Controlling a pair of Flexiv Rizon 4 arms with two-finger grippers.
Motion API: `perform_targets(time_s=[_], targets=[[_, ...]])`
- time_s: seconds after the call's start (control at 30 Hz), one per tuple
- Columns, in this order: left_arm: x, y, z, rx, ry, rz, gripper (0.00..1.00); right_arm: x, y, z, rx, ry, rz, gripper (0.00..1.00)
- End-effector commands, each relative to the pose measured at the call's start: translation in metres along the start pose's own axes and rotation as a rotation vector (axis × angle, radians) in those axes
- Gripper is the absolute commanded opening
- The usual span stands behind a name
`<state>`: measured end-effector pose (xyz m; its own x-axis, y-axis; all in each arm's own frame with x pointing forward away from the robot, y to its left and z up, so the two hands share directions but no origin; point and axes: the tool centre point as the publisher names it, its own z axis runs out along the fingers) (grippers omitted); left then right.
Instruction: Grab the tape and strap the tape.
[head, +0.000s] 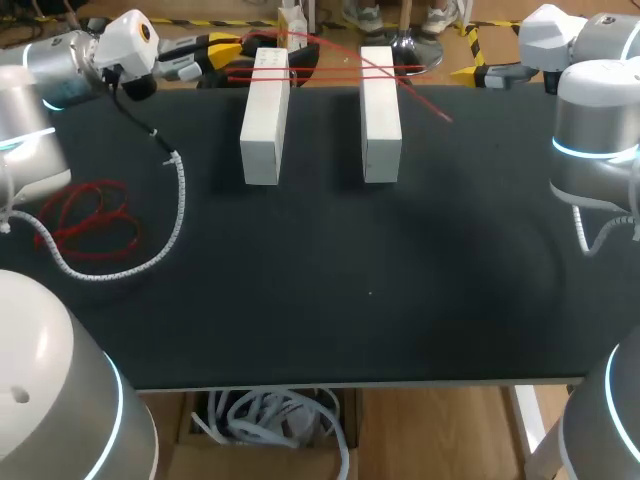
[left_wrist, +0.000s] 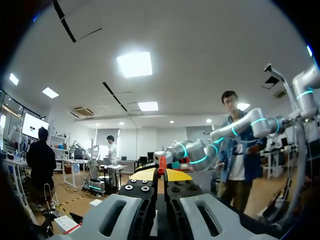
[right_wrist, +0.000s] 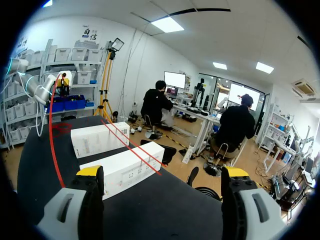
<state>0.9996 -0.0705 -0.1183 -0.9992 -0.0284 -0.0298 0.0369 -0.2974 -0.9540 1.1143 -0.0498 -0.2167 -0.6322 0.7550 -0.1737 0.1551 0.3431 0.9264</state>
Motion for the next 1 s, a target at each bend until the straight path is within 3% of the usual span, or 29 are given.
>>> perform_targets(time_s=[0.03,0.97,1.0], targets=[[0.0059,-0.0055,0.0010,-0.017,-0.017,0.007,0.00,-0.0003,0.0002,-0.0001,0.001,0.001,0.000,1.00],[0.0061,-0.0088,0.0024,-0.016,-0.004,0.015,0.00,-0.0003,0.0002,-0.0001,0.001,0.001,0.000,1.00],[0.0061,-0.0088,0.0024,-0.016,-0.004,0.015,0.00,-0.0017,0.0018,-0.0025,-0.016,-0.014,0.059,1.00]])
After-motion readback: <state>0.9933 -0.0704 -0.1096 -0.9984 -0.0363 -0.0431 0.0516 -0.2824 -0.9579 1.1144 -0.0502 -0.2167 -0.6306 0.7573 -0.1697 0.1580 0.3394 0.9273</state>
